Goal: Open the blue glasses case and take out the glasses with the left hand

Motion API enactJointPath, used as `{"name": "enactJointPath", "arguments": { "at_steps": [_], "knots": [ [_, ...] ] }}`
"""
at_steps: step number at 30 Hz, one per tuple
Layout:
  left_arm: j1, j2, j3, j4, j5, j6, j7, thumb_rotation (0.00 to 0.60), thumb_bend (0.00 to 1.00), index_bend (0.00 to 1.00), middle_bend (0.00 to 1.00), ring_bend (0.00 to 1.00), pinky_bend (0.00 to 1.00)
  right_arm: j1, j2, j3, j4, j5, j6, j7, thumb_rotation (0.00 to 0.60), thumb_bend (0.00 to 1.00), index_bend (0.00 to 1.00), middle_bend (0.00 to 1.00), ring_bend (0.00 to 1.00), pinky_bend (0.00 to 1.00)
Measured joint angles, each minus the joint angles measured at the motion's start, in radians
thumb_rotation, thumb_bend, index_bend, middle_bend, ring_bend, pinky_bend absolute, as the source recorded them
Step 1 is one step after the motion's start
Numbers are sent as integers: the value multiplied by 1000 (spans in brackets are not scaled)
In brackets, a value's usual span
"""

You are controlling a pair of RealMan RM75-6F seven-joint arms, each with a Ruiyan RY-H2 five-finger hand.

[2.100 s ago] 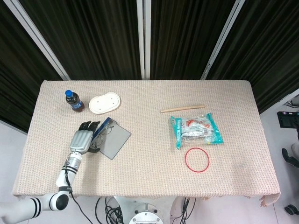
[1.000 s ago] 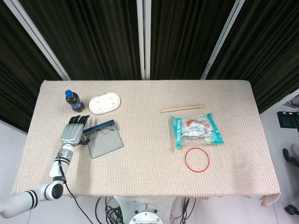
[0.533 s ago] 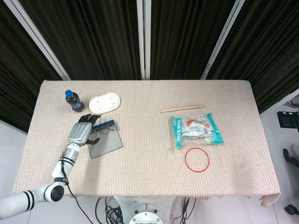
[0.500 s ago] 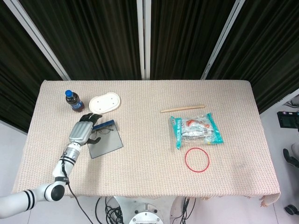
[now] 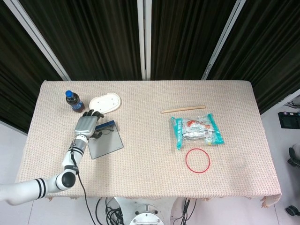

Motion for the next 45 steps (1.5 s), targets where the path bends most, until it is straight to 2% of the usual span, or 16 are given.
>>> {"name": "enactJointPath", "arguments": {
  "at_steps": [4, 9, 19, 37, 45],
  "knots": [
    [-29, -8, 8, 19, -59, 9, 26, 600, 309, 300, 136, 0, 108, 3, -6, -1, 5, 4, -6, -3, 600, 317, 0, 0, 0, 0],
    [-40, -17, 16, 43, -72, 17, 26, 600, 316, 359, 143, 0, 108, 5, -8, -1, 5, 4, -7, -6, 600, 317, 0, 0, 0, 0],
    [-54, -40, 39, 86, -110, 23, 43, 600, 329, 369, 145, 0, 104, 7, -10, -2, 9, 9, -13, -5, 600, 317, 0, 0, 0, 0],
    [-78, -78, 42, 159, -120, -16, 24, 600, 350, 435, 148, 0, 101, 11, -23, -1, 34, 23, -29, 6, 600, 317, 0, 0, 0, 0],
    [-83, -86, 41, 180, -107, -17, 13, 600, 378, 520, 165, 0, 101, 9, -26, -2, 42, 26, -31, 12, 600, 317, 0, 0, 0, 0]
  ]
}}
